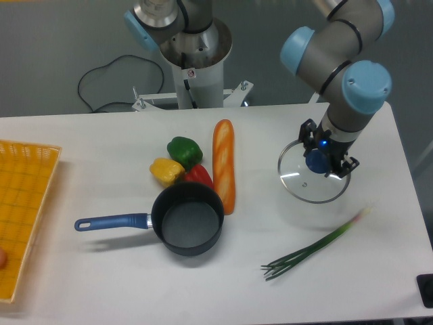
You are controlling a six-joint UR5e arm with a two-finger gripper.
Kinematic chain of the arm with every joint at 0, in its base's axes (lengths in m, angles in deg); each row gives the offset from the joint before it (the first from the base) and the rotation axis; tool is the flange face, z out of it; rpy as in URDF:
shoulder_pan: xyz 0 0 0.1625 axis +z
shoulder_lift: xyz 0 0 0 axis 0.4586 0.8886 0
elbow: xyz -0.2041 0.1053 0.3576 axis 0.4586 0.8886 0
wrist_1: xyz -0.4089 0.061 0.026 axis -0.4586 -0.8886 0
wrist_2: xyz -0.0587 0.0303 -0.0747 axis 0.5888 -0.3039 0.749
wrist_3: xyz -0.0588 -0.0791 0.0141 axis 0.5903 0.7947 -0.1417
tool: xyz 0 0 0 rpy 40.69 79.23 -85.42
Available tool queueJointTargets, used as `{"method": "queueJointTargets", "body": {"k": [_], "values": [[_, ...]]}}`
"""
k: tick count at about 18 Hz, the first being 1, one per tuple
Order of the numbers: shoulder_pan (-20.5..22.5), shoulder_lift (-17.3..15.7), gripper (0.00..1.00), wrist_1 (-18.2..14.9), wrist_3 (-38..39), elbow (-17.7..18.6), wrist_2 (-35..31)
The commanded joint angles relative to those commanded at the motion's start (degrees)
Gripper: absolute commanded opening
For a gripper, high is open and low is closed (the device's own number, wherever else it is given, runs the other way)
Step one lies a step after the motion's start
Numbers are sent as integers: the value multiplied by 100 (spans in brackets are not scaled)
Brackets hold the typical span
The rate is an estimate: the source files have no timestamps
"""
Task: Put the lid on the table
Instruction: 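Lower the held glass lid flat onto the table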
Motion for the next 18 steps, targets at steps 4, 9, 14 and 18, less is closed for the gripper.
{"method": "queueJointTargets", "body": {"k": [4,9,14,18], "values": [[97,79,34,150,-123,124,-9],[106,158,34,492,-123,308,-9],[115,263,34,563,-115,335,-9],[115,351,34,572,-115,335,-9]]}}
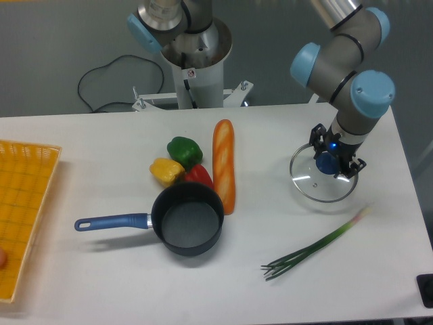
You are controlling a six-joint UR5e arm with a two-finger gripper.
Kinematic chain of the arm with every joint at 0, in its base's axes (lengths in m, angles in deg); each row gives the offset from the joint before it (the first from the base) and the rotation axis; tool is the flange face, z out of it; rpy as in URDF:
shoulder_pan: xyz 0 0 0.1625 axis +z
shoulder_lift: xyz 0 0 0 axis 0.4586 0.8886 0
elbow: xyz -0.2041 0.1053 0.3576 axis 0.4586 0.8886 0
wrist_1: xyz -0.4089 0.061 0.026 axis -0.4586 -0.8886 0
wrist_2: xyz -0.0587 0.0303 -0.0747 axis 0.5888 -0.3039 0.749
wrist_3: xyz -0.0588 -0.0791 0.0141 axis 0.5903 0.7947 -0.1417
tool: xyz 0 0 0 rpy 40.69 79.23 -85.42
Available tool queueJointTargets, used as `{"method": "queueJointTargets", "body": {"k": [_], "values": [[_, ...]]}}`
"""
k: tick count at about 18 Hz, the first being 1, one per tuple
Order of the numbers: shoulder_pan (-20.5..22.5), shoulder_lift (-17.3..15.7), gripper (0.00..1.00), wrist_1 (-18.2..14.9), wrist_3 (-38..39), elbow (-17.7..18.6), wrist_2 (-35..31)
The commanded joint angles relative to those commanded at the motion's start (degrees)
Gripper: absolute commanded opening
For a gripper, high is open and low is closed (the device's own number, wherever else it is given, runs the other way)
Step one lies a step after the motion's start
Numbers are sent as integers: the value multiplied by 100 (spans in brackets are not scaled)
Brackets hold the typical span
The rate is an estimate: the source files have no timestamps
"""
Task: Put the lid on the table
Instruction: 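Lower the held glass lid flat onto the table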
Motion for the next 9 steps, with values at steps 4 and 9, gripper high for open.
{"method": "queueJointTargets", "body": {"k": [4,9], "values": [[-9,44,34,0,0,0,9],[-9,79,34,0,9,44,0]]}}
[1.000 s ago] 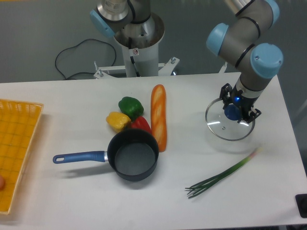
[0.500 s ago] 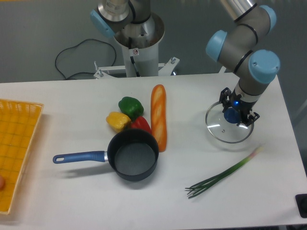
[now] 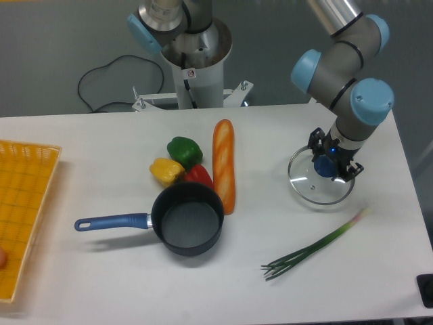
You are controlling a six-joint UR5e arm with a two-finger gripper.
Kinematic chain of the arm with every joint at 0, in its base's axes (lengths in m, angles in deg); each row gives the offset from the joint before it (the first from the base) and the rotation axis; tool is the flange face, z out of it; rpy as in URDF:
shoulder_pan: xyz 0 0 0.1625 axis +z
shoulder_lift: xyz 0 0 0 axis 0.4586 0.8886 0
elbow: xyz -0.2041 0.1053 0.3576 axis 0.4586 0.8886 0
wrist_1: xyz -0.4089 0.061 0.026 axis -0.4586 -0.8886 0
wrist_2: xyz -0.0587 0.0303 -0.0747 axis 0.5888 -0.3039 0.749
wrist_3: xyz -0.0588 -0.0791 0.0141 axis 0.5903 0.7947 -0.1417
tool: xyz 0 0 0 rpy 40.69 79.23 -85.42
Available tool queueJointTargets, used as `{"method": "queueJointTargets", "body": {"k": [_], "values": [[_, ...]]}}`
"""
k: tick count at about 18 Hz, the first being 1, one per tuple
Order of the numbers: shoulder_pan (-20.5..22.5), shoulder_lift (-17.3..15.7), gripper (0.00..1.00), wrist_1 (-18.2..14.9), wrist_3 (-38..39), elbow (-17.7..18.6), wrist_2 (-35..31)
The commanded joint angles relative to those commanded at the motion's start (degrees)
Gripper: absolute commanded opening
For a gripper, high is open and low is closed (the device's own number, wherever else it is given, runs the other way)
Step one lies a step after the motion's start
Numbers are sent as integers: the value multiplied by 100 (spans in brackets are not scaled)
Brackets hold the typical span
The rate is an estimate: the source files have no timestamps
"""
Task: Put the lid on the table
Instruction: 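Lower the held glass lid flat onto the table, then press the lid down and open the gripper around the blue knob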
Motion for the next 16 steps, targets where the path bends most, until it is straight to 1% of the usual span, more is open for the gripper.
{"method": "queueJointTargets", "body": {"k": [3,12,16], "values": [[0,17,34,0,9,0,0],[-26,114,34,255,44,0,9],[-35,141,34,255,53,0,9]]}}
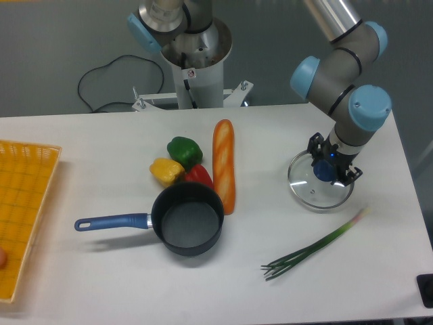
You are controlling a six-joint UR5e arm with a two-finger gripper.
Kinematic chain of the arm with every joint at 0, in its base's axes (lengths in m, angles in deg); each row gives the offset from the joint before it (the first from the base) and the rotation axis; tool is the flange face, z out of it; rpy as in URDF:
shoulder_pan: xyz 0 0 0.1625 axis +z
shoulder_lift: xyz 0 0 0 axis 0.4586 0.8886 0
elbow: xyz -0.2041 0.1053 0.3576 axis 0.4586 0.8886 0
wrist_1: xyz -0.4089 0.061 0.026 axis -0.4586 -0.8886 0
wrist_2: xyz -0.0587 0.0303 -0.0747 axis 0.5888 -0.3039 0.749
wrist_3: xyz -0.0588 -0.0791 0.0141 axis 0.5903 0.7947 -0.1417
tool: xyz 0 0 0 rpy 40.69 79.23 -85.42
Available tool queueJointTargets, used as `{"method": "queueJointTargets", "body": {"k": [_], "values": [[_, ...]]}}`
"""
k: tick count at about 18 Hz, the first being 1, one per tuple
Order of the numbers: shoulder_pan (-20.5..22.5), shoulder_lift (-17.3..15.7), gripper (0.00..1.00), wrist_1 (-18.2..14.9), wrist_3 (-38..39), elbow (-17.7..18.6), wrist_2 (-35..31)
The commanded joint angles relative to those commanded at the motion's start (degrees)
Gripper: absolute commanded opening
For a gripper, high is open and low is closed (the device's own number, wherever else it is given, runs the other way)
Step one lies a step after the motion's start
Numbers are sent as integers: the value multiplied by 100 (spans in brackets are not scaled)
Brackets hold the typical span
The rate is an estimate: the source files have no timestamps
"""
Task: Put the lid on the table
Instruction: 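Press the lid down and open the gripper around the blue knob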
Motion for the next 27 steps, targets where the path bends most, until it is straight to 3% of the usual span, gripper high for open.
{"method": "queueJointTargets", "body": {"k": [27], "values": [[-26,114,35,88,9,0,-9]]}}
